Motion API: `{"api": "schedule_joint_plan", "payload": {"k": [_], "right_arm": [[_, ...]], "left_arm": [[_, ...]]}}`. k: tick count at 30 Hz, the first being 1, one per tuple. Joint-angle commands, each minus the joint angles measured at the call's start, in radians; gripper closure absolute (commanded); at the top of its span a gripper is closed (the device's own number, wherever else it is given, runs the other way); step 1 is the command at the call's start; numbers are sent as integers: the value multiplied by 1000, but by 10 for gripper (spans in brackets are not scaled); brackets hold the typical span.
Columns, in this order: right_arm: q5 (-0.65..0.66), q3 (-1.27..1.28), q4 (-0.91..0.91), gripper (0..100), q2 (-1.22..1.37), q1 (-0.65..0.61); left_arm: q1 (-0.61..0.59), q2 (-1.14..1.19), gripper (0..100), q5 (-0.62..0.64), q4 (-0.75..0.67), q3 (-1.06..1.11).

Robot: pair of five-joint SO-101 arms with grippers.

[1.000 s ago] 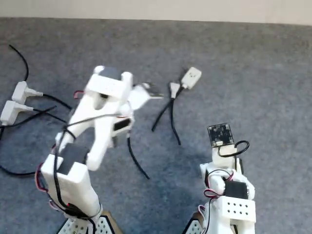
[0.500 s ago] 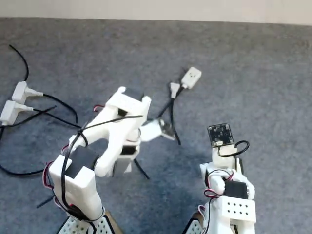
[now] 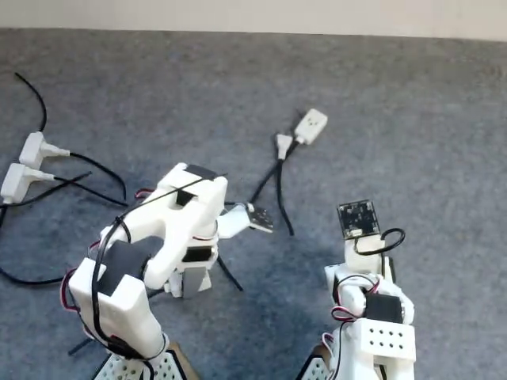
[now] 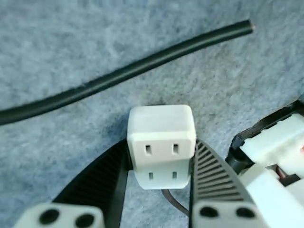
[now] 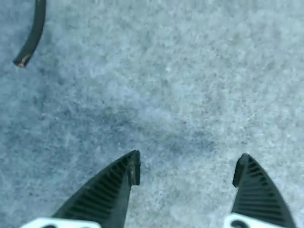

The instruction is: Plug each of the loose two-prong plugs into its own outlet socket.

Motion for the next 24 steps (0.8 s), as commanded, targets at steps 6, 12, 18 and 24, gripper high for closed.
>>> {"api": "schedule_joint_plan", "payload": {"k": [6, 12, 18, 24], "right_arm": [[-11, 38, -64, 698, -10, -36], [-11, 38, -64, 698, -10, -36], [-11, 36, -64, 698, -10, -36], [-11, 35, -62, 698, -10, -36]], "left_arm": [[-28, -231, 992, 81, -68, 4], [-22, -452, 987, 124, -160, 220], [-22, -578, 813, 153, -206, 394], [-51, -641, 713, 153, -207, 414]]}}
